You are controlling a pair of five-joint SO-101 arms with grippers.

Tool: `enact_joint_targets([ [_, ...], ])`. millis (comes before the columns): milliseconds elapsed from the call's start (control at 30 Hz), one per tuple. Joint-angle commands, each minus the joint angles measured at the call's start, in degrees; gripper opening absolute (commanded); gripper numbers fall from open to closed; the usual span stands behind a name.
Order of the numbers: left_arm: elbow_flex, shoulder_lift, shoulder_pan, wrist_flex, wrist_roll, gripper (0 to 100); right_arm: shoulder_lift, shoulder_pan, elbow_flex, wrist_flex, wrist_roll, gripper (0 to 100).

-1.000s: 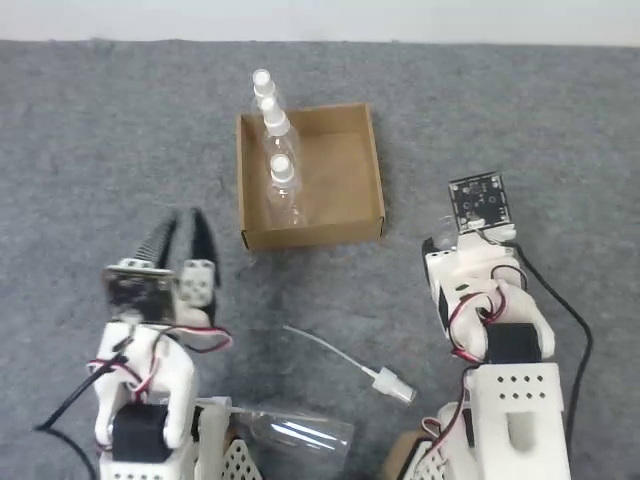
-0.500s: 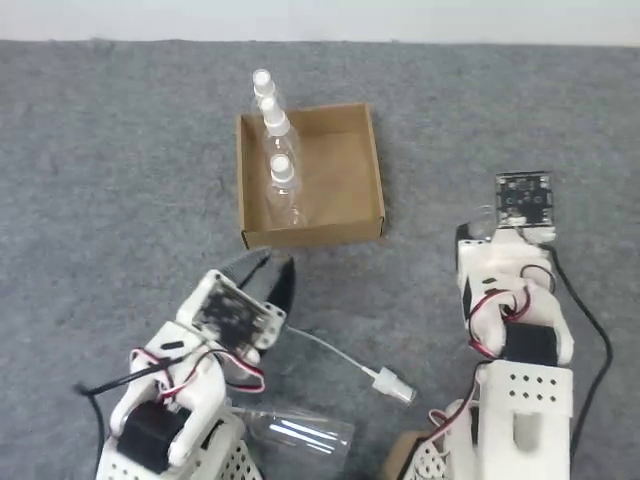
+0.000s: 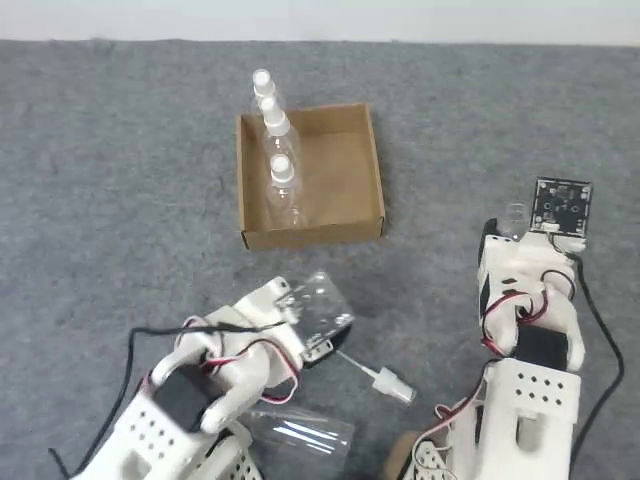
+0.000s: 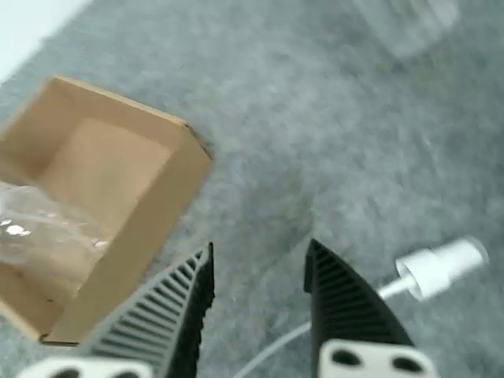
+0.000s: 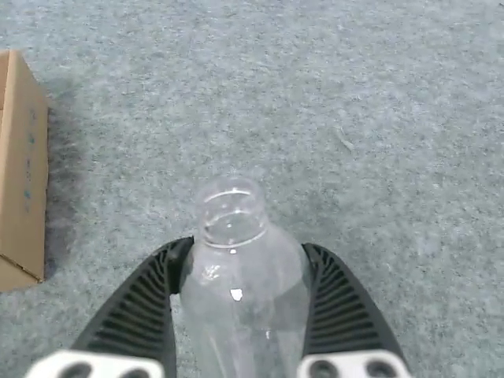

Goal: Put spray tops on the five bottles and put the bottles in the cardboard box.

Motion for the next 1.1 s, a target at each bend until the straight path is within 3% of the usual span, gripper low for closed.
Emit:
enact_joint_targets([
  [0, -5.8, 8.9, 2.5, 0.2, -1.5, 19, -1.9, 0.5, -0.9, -1.5, -0.7, 1.3],
  [500, -16.1, 36.4, 14.5, 0.0, -5.9, 18, -1.9, 1.5, -0.8, -1.5, -0.7, 1.3],
  [1067, -25.5, 57.9, 21.3, -0.2, -7.5, 18, -1.9, 2.9, -0.8, -1.5, -3.0, 1.4],
])
